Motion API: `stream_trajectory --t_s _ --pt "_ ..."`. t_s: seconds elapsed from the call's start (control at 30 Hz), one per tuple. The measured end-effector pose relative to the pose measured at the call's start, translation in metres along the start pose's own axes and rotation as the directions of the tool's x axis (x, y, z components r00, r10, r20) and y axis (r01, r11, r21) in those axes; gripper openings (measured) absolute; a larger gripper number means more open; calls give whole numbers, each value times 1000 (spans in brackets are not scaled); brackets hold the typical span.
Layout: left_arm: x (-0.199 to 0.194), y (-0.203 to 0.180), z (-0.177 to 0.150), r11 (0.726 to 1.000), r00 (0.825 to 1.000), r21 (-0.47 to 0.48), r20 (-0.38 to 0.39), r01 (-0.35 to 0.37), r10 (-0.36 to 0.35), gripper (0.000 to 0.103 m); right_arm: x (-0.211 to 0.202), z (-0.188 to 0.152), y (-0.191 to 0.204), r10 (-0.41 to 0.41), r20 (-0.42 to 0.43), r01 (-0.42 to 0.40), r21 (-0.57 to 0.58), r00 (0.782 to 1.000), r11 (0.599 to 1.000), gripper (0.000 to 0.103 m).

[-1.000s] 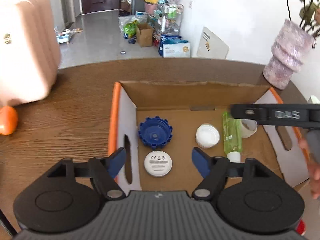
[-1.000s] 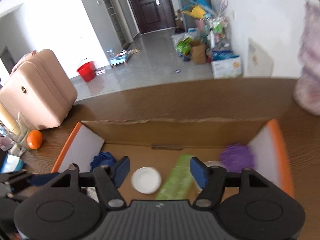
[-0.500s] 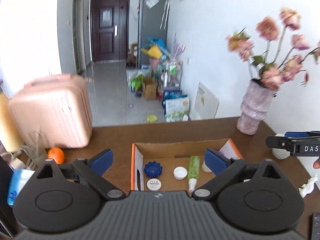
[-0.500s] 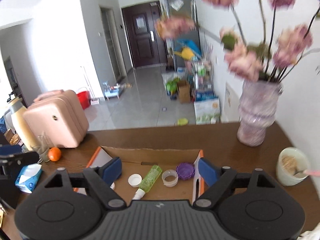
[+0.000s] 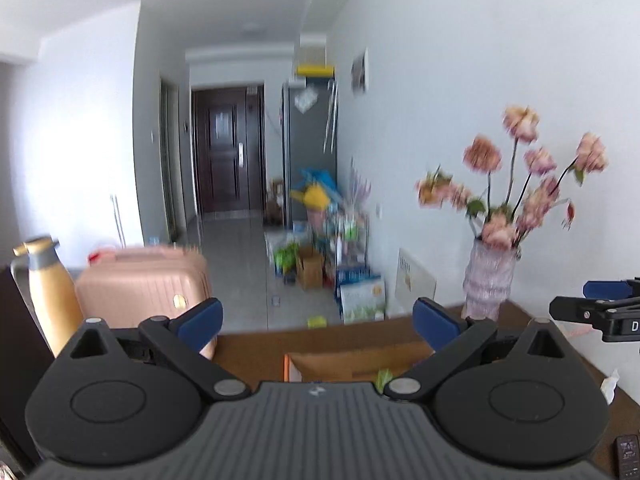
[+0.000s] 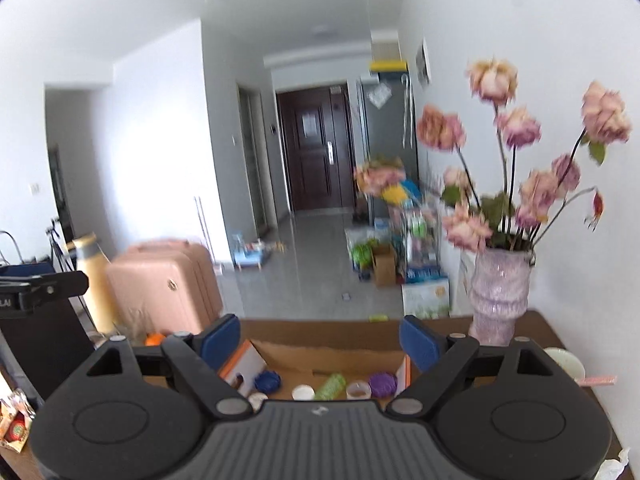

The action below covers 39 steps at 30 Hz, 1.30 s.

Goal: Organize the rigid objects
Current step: 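Withdraw both grippers from the box back toward the remaining items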

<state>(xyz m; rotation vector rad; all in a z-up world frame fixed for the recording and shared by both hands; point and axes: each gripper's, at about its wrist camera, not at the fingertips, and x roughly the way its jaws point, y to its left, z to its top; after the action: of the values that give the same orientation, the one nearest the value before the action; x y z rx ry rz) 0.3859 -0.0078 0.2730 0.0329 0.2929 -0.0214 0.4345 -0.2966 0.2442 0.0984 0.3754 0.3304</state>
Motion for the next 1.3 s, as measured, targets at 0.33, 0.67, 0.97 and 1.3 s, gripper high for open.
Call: stream_trajectory --t_s 0.33,0.67,0.97,1.3 --pt "-53 9 -101 1000 990 11 144 -9 8 103 -78 -93 15 36 245 -24 -53 969 998 90" --pt "-105 3 -253 995 994 78 86 56 -63 103 -124 -241 8 0 185 3 -16 983 1000 97" --pt "-133 23 -331 999 994 -28 -104 18 -21 103 -133 -349 23 -65 -23 64 -26 998 998 96" --pt "-89 19 -330 999 980 -18 -197 37 -39 103 -93 -353 20 -84 -102 83 -19 991 996 94"
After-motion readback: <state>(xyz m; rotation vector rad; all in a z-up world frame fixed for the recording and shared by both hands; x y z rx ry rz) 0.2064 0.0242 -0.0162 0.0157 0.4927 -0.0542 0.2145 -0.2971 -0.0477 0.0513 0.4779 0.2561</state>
